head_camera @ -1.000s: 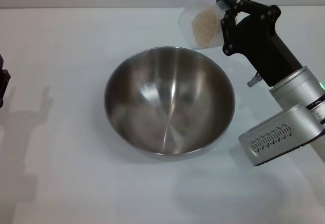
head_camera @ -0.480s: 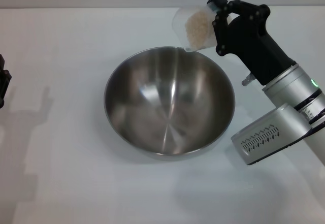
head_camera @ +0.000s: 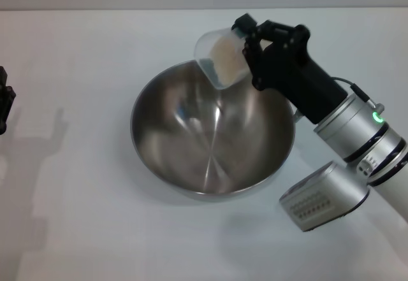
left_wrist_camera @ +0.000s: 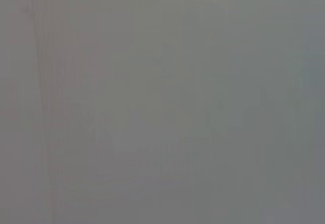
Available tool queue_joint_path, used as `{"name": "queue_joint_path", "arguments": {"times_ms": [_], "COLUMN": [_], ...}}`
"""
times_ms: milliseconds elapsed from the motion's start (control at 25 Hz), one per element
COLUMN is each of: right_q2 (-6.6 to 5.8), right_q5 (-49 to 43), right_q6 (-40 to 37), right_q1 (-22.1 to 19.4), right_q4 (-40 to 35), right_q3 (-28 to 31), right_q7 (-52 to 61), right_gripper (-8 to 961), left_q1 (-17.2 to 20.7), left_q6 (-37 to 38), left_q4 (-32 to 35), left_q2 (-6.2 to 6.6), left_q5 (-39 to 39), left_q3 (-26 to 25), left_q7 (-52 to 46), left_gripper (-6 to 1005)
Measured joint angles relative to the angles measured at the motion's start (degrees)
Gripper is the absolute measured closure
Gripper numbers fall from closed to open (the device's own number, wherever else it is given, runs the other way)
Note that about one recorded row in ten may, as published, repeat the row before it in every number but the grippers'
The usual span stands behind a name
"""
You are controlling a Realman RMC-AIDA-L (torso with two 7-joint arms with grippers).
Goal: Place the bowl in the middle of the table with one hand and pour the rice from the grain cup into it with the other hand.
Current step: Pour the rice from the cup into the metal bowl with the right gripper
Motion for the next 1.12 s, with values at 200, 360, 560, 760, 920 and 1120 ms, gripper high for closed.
{"name": "queue_joint_path", "arguments": {"times_ms": [200, 360, 560, 760, 920, 1120], "right_q2": [0.00, 0.01, 0.00, 0.01, 0.06, 0.09], "right_q5": [-1.2, -2.8, -5.8, -5.9, -6.8, -7.4], "right_q6": [0.8, 1.1, 0.7, 0.7, 0.7, 0.9], "right_q1": [-0.2, -0.3, -0.4, -0.3, -0.4, -0.5], "right_q4": [1.5, 2.3, 2.5, 3.3, 3.3, 3.5], "right_q3": [0.1, 0.0, 0.3, 0.0, 0.2, 0.3], "right_q7": [-10.0, -14.9, -18.2, -21.8, -24.1, -26.3], "right_gripper": [932, 932, 933, 933, 934, 934], "left_q1": [0.0, 0.0, -0.1, -0.1, -0.1, -0.1], "left_q6": [0.0, 0.0, 0.0, 0.0, 0.0, 0.0], "left_q4": [-0.1, -0.1, -0.1, -0.2, -0.1, -0.1], "left_q2": [0.00, 0.00, 0.00, 0.00, 0.00, 0.00], "left_q5": [0.0, 0.0, 0.0, 0.0, 0.0, 0.0], "left_q3": [0.0, 0.0, 0.0, 0.1, 0.1, 0.1], "left_q7": [-0.1, -0.2, -0.3, -0.4, -0.4, -0.4], "left_gripper": [185, 185, 185, 185, 185, 185]}}
